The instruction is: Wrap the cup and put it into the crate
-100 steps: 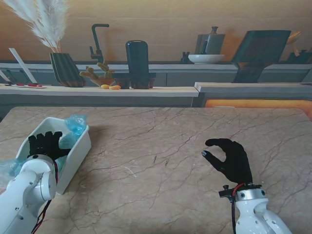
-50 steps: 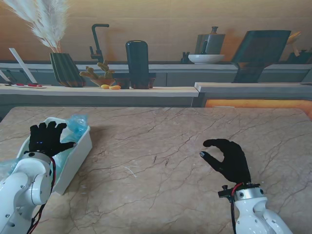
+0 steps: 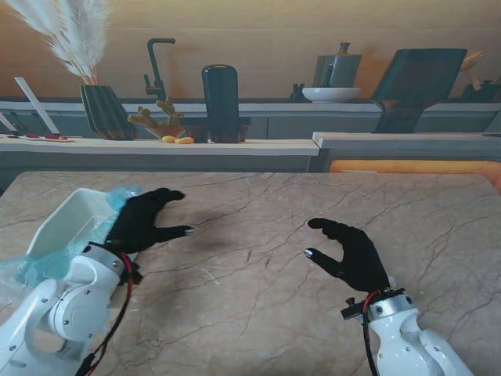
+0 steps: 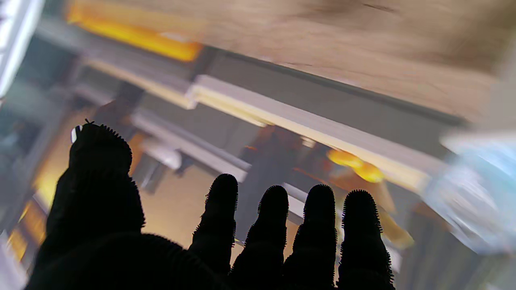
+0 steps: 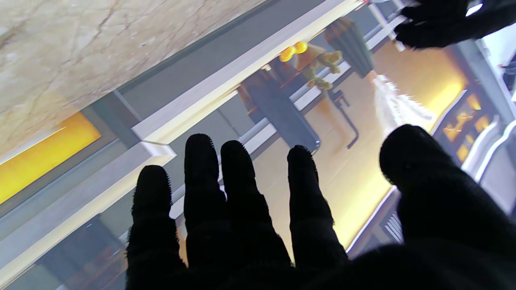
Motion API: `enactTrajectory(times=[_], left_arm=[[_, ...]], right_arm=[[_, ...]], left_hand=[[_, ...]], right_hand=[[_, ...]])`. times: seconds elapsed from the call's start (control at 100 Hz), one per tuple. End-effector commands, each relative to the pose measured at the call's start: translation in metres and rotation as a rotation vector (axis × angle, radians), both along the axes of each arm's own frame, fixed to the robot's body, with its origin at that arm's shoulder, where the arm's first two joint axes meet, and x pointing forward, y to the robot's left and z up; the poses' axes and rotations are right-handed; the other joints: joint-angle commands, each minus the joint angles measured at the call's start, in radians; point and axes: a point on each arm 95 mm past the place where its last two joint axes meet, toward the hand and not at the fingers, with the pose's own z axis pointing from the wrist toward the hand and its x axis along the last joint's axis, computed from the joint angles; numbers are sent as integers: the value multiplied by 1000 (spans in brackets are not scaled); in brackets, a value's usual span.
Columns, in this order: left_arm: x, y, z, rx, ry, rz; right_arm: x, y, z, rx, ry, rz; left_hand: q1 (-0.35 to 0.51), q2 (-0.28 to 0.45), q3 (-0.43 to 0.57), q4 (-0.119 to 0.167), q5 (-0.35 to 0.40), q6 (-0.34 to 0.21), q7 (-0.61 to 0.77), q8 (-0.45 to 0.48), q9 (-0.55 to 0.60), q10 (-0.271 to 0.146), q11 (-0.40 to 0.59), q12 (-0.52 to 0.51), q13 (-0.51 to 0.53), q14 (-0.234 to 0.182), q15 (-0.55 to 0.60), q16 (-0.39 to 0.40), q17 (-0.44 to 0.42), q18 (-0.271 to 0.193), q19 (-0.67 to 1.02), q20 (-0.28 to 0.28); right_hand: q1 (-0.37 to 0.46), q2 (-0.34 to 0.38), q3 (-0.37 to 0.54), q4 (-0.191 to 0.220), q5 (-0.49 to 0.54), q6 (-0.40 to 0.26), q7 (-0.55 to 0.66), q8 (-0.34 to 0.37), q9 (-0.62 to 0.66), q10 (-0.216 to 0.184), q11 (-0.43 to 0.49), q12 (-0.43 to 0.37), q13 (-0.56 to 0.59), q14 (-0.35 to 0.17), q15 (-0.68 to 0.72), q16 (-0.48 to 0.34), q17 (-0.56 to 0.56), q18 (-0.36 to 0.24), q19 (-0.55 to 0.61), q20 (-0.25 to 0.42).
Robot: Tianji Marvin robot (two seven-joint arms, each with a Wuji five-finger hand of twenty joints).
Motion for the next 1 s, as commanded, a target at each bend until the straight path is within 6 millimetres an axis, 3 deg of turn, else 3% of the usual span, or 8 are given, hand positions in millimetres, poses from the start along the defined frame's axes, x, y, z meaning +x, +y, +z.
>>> enactTrajectory(times=[0.0, 0.25, 0.49, 0.56, 0.8, 0.99], left_arm=[[-4, -19, -4, -23, 10, -43], [-20, -43, -18, -246, 72, -228], [-41, -31, -36, -308, 60, -244], [-44, -25, -35, -289, 54, -245], [-47, -17, -35, -282, 25, -228], [-48, -16, -35, -309, -18, -208]], right_arm=[[0, 4, 3, 9, -7, 34], [-3, 7, 5, 42, -10, 169], [-7, 8, 6, 57, -11, 235], [-10, 9, 7, 56, -19, 241], [-18, 9, 9, 58, -63, 247], [-20, 8, 9, 63, -66, 242]], left_hand=[[-17, 33, -19, 9, 22, 11, -42, -11, 13, 22, -34, -11, 12, 18, -25, -17, -2, 4, -17, -12], [-7, 16, -15, 13, 36, 20, -64, 0, 48, 31, -61, -19, 40, 22, -43, -36, 28, 9, -37, -37], [3, -23, -15, 12, 76, 21, -79, 0, 93, 36, -74, -24, 75, 29, -52, -45, 62, 21, -59, -51], [7, -14, -10, 13, 61, 25, -98, -4, 71, 29, -85, -29, 54, 17, -63, -50, 52, 1, -85, -61], [11, -25, -10, 13, 73, 26, -92, 5, 85, 34, -80, -26, 67, 23, -60, -49, 67, 11, -95, -57], [14, -29, -10, 13, 54, 16, -104, 1, 77, 33, -83, -27, 64, 20, -61, -49, 63, 9, -109, -57]], right_hand=[[-41, -26, 26, 47, -40, -14, -9, -18, -27, -15, -21, -13, 7, -20, -26, -9, 4, -16, 19, 4], [-107, -114, 81, -10, -105, -35, -2, -36, -89, -45, -88, -30, -2, -45, -98, -36, 21, -14, 37, 2], [-120, -133, 93, -19, -136, -39, 6, -29, -111, -58, -118, -37, -2, -45, -133, -48, 25, -1, 40, -5], [-123, -131, 95, -19, -142, -42, 5, -29, -114, -59, -125, -39, 1, -45, -140, -51, 28, 2, 41, -7], [-129, -130, 98, -20, -141, -45, 5, -31, -107, -61, -132, -38, 11, -46, -147, -50, 31, 13, 44, -11], [-145, -117, 101, -21, -119, -2, -6, -42, -92, -51, -131, -35, 18, -47, -145, -45, 34, 22, 51, -13]])
